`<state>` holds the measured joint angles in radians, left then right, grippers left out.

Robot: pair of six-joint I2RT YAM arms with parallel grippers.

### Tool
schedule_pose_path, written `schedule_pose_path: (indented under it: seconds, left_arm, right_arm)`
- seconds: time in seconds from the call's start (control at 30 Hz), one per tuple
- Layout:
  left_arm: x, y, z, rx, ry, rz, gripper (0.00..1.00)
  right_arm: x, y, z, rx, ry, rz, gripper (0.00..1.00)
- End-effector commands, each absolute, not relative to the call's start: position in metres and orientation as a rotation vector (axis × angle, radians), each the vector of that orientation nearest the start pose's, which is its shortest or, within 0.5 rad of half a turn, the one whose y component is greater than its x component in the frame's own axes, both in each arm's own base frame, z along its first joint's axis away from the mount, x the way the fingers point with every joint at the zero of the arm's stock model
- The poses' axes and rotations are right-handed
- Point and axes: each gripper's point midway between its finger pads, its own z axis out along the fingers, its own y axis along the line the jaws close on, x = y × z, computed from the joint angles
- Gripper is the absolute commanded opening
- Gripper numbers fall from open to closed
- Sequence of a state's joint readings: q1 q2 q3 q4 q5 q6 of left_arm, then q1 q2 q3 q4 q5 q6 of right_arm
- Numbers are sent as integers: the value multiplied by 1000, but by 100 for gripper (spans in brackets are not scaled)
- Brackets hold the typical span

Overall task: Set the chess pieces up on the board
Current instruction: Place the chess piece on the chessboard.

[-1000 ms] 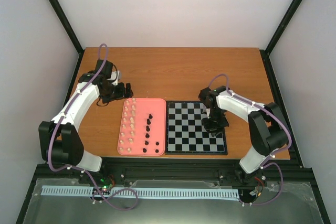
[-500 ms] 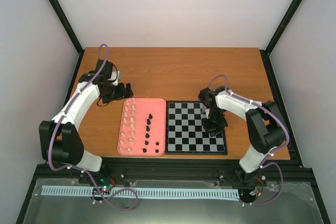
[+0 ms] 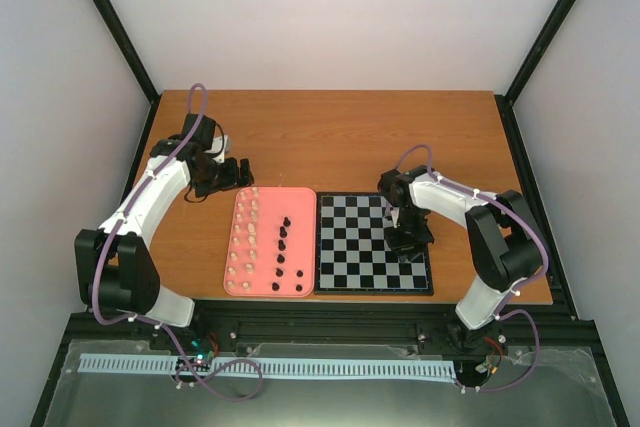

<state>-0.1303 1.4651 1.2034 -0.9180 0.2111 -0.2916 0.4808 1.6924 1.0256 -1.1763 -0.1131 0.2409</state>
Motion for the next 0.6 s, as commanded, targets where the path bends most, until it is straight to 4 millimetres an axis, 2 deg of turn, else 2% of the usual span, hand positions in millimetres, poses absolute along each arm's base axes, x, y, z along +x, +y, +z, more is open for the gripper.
schedule_pose_path:
  seconds: [0.0, 0.1, 0.2, 0.43, 0.57]
  left_arm:
    - [334, -81, 150, -164, 2755, -406, 100]
    - [334, -81, 150, -164, 2755, -405, 100]
    - [334, -81, 150, -163, 2754, -406, 100]
    - [334, -81, 151, -162, 2752, -409, 100]
    - [334, -82, 151, -165, 2752, -412, 100]
  right_arm:
    - [188, 117, 37, -371, 3403, 28, 21]
    - [191, 120, 43, -366, 3389, 49, 24]
    - [198, 124, 56, -354, 3356, 76, 31]
    - [216, 135, 102, -320, 3261, 135, 46]
    - [226, 152, 123, -353, 3202, 166, 48]
